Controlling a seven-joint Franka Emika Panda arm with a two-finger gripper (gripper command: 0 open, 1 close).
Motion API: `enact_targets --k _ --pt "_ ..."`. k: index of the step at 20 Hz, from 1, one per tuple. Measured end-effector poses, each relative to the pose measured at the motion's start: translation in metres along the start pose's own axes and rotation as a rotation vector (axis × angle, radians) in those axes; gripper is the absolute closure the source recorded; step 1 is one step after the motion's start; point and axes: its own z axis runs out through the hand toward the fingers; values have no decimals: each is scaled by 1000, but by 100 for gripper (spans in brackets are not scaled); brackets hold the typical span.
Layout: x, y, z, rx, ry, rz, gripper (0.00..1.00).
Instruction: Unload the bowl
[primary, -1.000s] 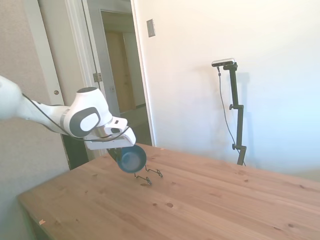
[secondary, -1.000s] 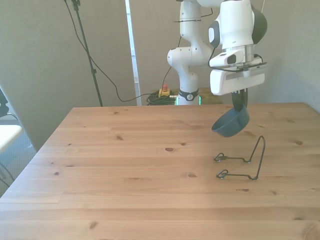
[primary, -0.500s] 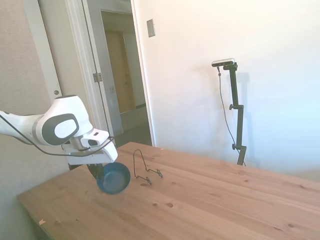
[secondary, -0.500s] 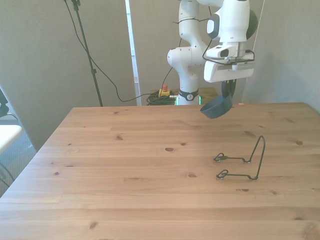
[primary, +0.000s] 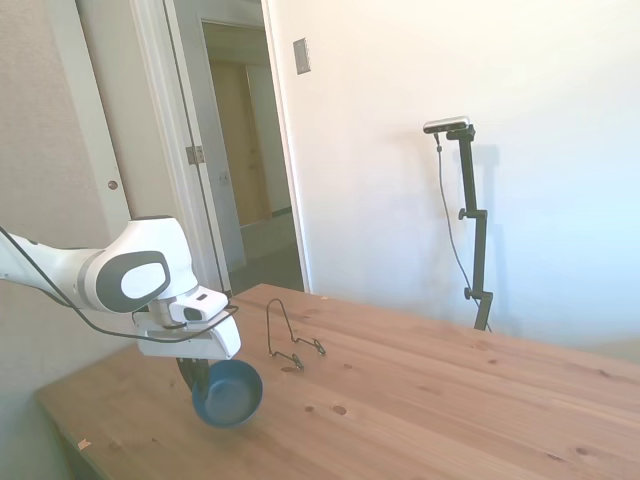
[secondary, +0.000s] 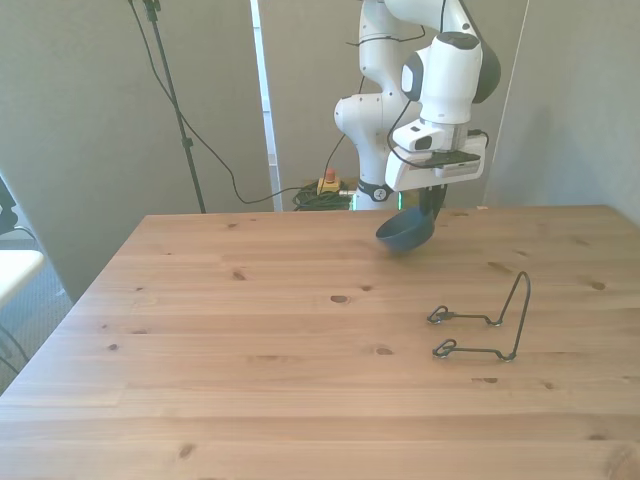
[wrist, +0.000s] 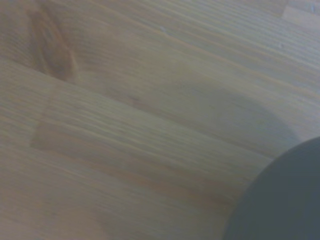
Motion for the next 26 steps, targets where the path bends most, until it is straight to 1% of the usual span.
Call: enact_targets --k 3,6,12,13,26 --pt "8 5 6 -54 12 36 100" --pt "20 3 11 -90 26 60 100" --pt "46 1 15 -122 27 109 100" --pt "48 1 15 -124 23 115 0" --pt "58 -7 25 -134 2 120 0"
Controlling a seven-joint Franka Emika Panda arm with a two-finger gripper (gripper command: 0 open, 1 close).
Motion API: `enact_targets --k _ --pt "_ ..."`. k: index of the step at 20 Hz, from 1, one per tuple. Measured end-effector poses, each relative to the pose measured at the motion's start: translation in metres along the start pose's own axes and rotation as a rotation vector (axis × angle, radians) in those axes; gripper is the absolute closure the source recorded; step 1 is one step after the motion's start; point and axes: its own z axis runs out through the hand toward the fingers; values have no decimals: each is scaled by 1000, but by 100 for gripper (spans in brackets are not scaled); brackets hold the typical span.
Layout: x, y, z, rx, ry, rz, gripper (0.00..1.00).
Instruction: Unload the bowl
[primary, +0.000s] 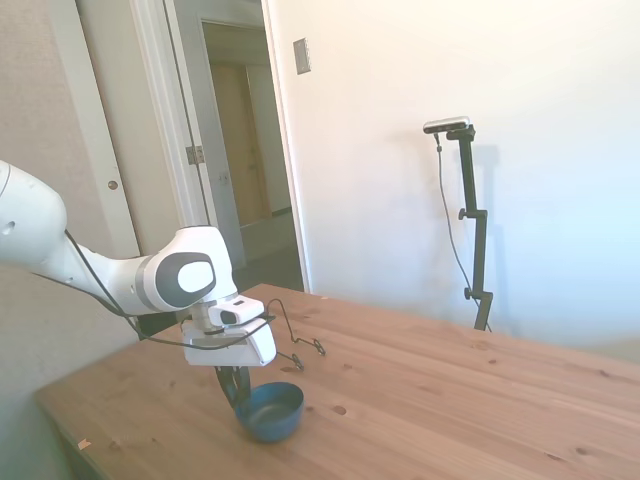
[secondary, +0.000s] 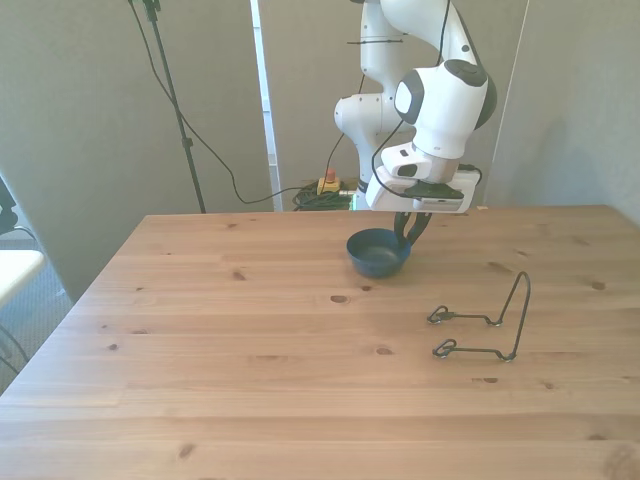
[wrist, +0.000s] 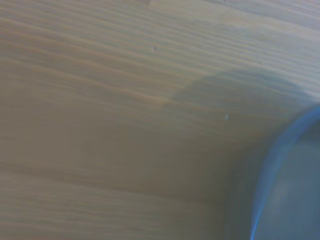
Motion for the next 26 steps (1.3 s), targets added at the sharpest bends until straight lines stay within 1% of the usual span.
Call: enact_targets --k 9,17,20,23,26 --pt "0 -1 -4 6 7 0 0" --pt "-1 7 -33 39 56 16 0" --pt "-3 7 -55 85 106 18 0" --pt "-8 8 -77 166 148 47 0" --pt "-10 17 -92 273 139 107 0"
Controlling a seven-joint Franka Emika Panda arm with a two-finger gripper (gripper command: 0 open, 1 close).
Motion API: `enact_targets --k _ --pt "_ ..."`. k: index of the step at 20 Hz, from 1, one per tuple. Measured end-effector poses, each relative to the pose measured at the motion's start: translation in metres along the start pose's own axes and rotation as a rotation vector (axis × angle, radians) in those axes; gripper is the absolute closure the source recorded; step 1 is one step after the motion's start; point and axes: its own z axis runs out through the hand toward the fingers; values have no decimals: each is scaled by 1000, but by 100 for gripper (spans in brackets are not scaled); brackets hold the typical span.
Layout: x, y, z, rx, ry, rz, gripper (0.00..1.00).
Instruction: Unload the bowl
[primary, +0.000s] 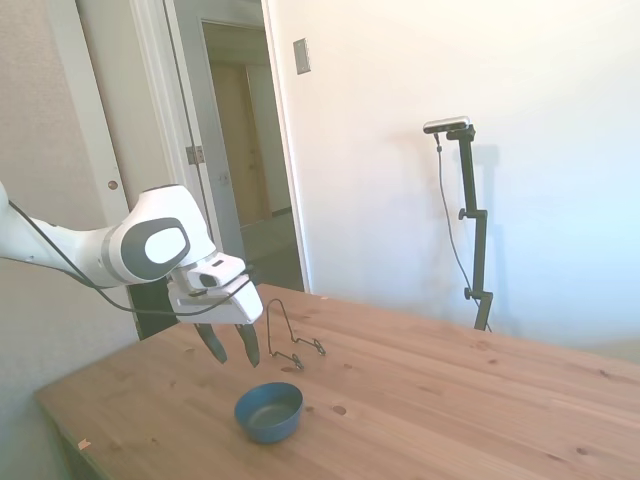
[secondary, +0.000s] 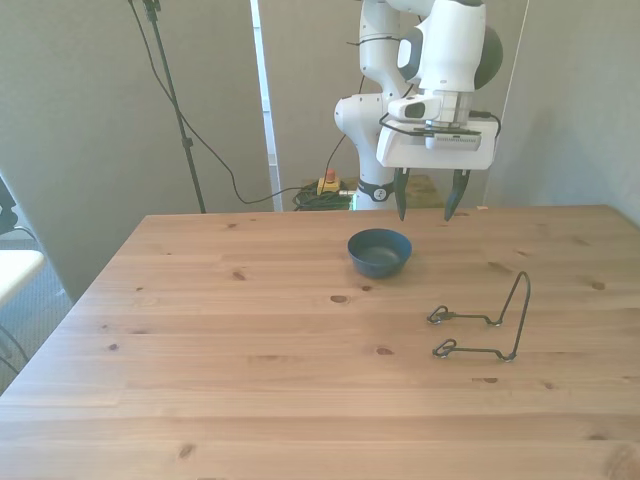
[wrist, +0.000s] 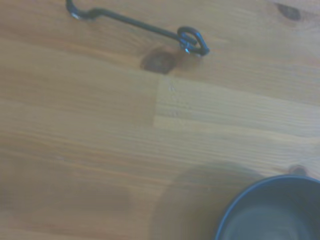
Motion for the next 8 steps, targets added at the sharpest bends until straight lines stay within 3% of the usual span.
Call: enact_targets --k 8 --pt "22 45 -25 159 -54 45 0"
